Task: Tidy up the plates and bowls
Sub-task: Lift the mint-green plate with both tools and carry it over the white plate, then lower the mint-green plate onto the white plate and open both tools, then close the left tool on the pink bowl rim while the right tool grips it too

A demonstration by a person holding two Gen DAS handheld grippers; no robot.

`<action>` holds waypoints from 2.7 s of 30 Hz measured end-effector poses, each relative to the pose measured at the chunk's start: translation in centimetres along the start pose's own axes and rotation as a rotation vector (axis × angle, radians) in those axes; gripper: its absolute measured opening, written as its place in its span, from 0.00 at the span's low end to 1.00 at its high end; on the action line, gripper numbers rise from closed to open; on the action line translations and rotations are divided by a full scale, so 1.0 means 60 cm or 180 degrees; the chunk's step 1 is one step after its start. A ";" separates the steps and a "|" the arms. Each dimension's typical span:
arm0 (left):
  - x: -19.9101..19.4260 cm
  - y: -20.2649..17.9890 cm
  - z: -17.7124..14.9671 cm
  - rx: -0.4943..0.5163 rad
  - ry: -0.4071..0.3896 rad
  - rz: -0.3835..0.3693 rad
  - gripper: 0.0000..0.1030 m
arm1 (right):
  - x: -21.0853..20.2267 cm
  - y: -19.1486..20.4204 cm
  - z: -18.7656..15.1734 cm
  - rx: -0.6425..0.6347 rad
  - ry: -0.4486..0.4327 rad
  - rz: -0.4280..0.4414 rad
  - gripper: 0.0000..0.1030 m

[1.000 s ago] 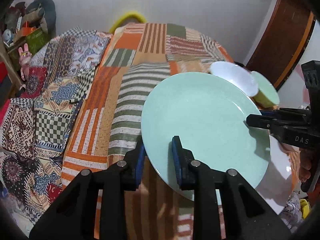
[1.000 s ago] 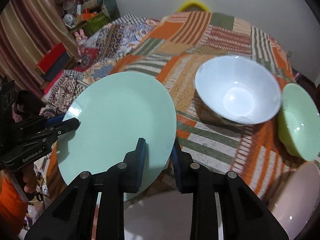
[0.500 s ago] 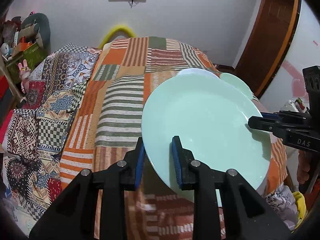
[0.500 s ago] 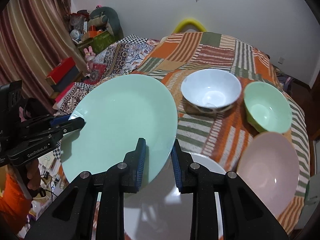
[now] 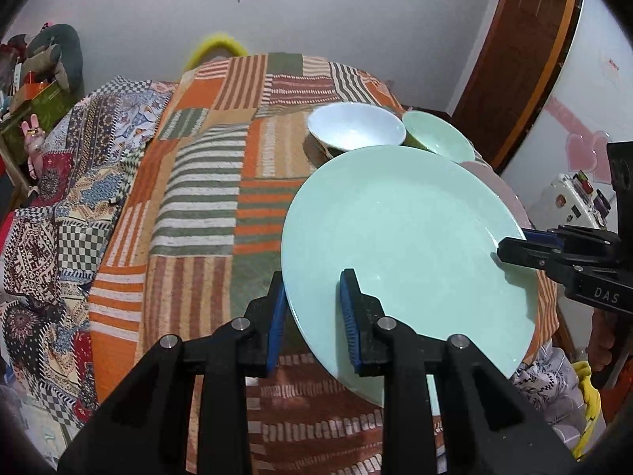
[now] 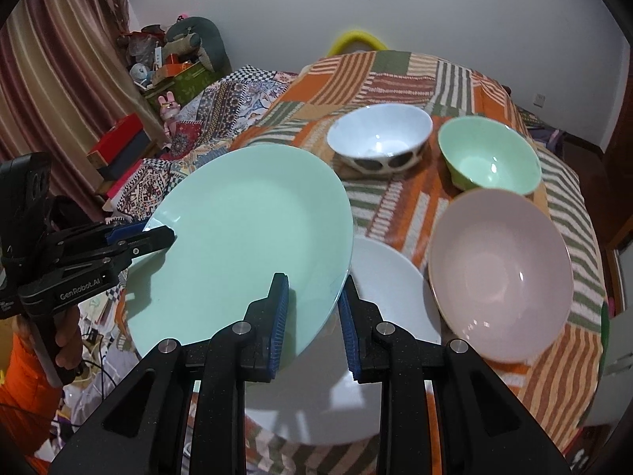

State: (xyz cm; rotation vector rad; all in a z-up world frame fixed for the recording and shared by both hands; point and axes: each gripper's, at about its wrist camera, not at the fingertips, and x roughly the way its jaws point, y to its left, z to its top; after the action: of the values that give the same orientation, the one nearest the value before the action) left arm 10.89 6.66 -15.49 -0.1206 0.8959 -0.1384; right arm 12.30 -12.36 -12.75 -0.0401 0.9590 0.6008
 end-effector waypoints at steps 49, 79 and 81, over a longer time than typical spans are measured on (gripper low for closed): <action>0.133 -0.082 -0.025 0.0501 0.0594 0.0051 0.28 | 0.022 -0.082 -0.086 0.0389 0.0398 -0.0113 0.22; 0.190 -0.268 0.139 0.0617 0.0319 -0.0337 0.70 | -0.094 -0.284 -0.062 0.0873 -0.0437 -0.0817 0.54; 0.209 -0.274 0.139 0.0637 0.0369 -0.0351 0.70 | -0.084 -0.292 -0.066 0.0912 -0.0391 -0.0785 0.54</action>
State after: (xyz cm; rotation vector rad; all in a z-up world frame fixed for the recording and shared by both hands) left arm 23.99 -11.26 -17.29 0.0248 0.9861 -0.3393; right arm 15.87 -30.51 -15.09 0.1312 0.8966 0.2327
